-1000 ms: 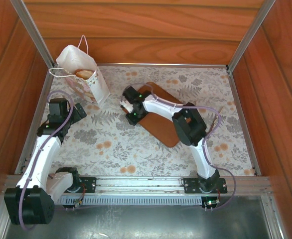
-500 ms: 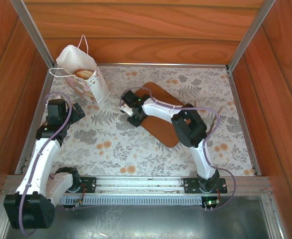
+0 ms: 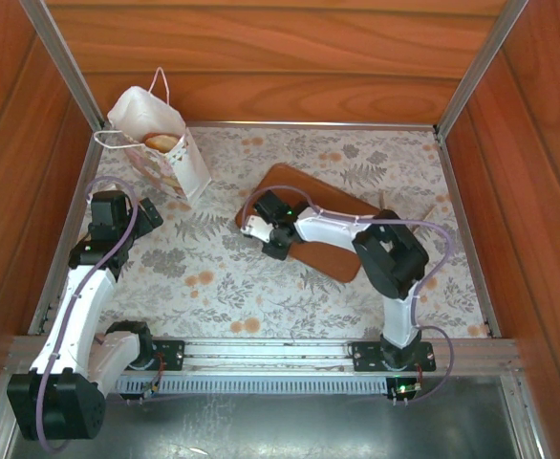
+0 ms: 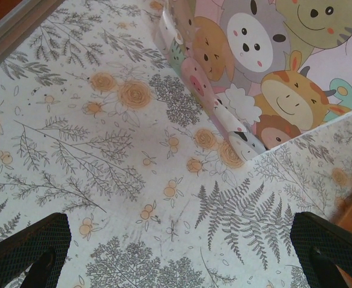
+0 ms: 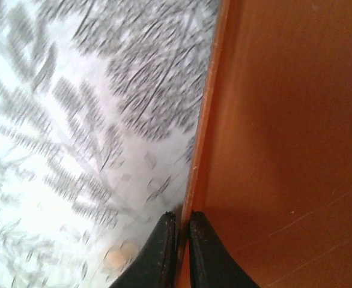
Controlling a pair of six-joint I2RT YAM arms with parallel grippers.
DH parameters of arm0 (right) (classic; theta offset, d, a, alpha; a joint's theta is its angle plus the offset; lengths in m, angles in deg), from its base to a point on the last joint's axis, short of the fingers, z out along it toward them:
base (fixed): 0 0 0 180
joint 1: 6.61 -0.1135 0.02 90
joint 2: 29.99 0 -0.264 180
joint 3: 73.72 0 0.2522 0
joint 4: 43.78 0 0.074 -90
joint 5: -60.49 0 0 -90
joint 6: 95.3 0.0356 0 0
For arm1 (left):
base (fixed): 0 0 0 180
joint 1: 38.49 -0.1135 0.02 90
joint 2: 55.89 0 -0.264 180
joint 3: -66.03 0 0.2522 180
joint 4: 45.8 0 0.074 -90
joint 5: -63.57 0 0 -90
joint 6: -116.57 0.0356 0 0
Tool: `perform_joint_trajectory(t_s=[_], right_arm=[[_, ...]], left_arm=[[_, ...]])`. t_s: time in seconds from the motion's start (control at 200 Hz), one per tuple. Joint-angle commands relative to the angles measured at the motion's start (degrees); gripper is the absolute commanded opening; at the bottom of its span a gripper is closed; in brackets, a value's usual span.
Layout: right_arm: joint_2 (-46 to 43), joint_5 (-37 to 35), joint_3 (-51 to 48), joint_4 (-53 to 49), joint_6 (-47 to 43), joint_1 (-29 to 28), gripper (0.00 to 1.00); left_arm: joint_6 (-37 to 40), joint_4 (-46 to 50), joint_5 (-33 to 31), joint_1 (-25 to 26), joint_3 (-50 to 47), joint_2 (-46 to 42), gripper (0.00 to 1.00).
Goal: Take the fake bread out of the paper bag
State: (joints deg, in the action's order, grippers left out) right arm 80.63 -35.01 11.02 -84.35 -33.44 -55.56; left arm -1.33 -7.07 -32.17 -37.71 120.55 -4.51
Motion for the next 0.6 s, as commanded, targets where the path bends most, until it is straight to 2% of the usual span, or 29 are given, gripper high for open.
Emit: perform_joint_trajectory(t_s=[0.0,0.22,0.465,0.595], right_arm=[[-3.06,6.25,-5.58,1.5,-10.03,-0.71,0.09],[-12.09,15.57,-15.08,1.69,-21.67,-1.24,0.05],[-14.75,10.97,-18.48,-2.1,-22.59,-1.23,0.04],[-14.96,8.07,-18.27,-1.21,-16.85,-1.24,0.04]], left_arm=[[0.78,0.96,-0.65,-0.2,1.0,0.04,1.0],[1.74,1.1,-0.77,-0.23,1.43,-0.14,1.0],[2.6,1.83,-0.08,-0.2,2.83,-0.39,1.0],[2.56,1.9,1.08,-0.19,4.07,-0.44,1.0]])
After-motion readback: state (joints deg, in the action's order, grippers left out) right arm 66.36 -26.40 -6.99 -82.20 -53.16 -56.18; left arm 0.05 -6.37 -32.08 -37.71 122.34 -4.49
